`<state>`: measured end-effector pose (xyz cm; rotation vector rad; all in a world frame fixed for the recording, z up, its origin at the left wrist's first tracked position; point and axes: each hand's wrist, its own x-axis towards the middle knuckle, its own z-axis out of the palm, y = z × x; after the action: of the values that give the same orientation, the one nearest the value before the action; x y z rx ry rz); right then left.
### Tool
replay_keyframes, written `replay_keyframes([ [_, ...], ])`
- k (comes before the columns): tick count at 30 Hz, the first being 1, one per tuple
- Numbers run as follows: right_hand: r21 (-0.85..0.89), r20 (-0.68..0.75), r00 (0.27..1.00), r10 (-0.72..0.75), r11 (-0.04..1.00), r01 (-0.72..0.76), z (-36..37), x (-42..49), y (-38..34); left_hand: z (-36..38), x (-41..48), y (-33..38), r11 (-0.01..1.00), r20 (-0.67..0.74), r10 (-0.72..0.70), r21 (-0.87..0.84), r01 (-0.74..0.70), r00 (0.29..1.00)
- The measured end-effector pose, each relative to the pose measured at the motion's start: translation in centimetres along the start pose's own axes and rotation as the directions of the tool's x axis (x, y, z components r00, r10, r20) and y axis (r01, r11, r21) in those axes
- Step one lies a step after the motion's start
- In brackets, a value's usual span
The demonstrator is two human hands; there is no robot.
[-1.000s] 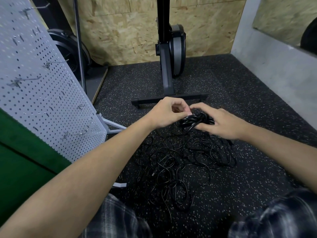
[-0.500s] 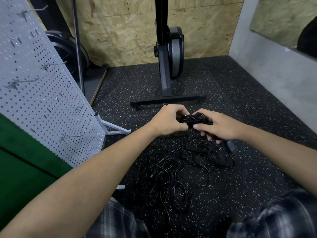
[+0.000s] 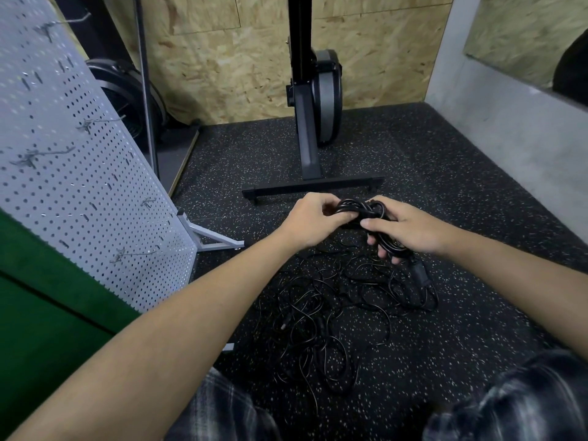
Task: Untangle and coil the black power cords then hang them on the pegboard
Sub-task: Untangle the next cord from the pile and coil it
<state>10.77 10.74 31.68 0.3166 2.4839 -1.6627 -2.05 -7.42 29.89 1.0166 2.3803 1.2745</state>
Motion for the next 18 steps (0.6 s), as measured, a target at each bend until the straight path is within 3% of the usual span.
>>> replay_keyframes([
  [6, 0.050, -0.018, 1.000, 0.003, 0.999, -0.002, 0.05, 0.07, -0.14, -0.37, 0.41, -0.34, 0.995, 0.035, -0.023, -0.096, 0.026, 0.999],
  [13, -0.088, -0.101, 0.992, -0.081, 0.993, 0.072, -0.32, 0.54, 0.12, -0.84, 0.18, -0.25, 0.974, 0.103, -0.057, -0.214, 0.079, 0.993],
  [18, -0.034, -0.028, 1.000, 0.009, 0.999, -0.010, -0.66, 0.18, -0.05, -0.73, 0.24, -0.52, 0.972, 0.158, -0.067, -0.212, 0.100, 0.985],
])
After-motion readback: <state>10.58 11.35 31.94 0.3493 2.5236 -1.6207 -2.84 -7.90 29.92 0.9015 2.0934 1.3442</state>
